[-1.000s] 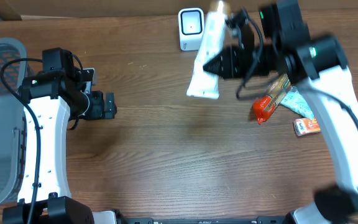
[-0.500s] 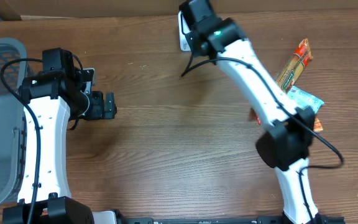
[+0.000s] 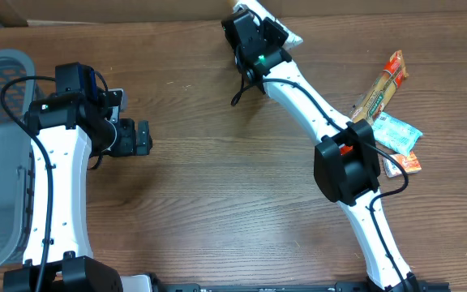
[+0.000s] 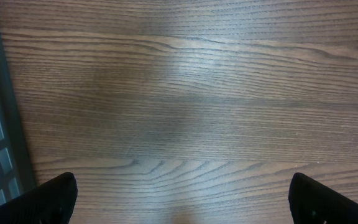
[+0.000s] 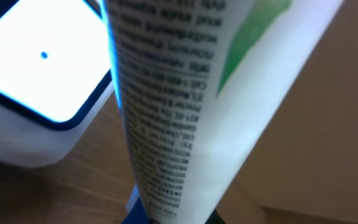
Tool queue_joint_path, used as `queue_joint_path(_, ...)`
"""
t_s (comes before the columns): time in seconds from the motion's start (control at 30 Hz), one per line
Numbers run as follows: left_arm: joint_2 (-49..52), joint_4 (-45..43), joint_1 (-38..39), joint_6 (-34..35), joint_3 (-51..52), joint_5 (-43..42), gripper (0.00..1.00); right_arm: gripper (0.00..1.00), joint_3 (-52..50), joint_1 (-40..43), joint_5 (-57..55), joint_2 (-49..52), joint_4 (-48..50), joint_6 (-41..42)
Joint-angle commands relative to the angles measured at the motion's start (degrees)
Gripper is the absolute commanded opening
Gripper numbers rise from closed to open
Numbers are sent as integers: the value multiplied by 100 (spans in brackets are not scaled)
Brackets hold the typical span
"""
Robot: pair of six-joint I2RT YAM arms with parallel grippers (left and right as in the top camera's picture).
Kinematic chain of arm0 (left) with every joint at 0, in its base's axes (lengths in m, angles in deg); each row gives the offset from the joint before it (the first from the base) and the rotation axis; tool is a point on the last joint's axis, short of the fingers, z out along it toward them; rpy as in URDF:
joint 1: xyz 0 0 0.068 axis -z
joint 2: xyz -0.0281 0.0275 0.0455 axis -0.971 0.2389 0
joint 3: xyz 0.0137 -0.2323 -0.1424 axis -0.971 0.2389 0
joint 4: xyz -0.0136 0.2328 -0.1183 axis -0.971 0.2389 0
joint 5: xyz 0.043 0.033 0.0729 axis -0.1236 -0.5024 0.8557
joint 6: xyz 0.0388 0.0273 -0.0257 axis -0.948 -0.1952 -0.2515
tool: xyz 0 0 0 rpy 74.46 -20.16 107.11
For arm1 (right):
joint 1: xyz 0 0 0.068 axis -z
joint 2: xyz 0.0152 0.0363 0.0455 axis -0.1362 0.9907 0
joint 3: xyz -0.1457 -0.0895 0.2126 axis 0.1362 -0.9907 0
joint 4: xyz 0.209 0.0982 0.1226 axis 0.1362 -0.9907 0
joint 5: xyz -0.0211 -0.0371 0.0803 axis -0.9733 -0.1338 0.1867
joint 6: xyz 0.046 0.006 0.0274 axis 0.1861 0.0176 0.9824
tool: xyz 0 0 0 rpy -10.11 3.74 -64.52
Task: Scan the item barcode
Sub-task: 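Hold the conditioner tube in front of the white scanner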
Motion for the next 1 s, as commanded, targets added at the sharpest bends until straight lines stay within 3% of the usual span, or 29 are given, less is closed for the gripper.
queue_joint_path(0.0,15,0,11,-111,-4,-2,99,4,195,31,-577,157,234,-874)
queue_joint_path(0.97,15,0,11,-109,-4,-2,100,4,188,168,-717,424,271,-955)
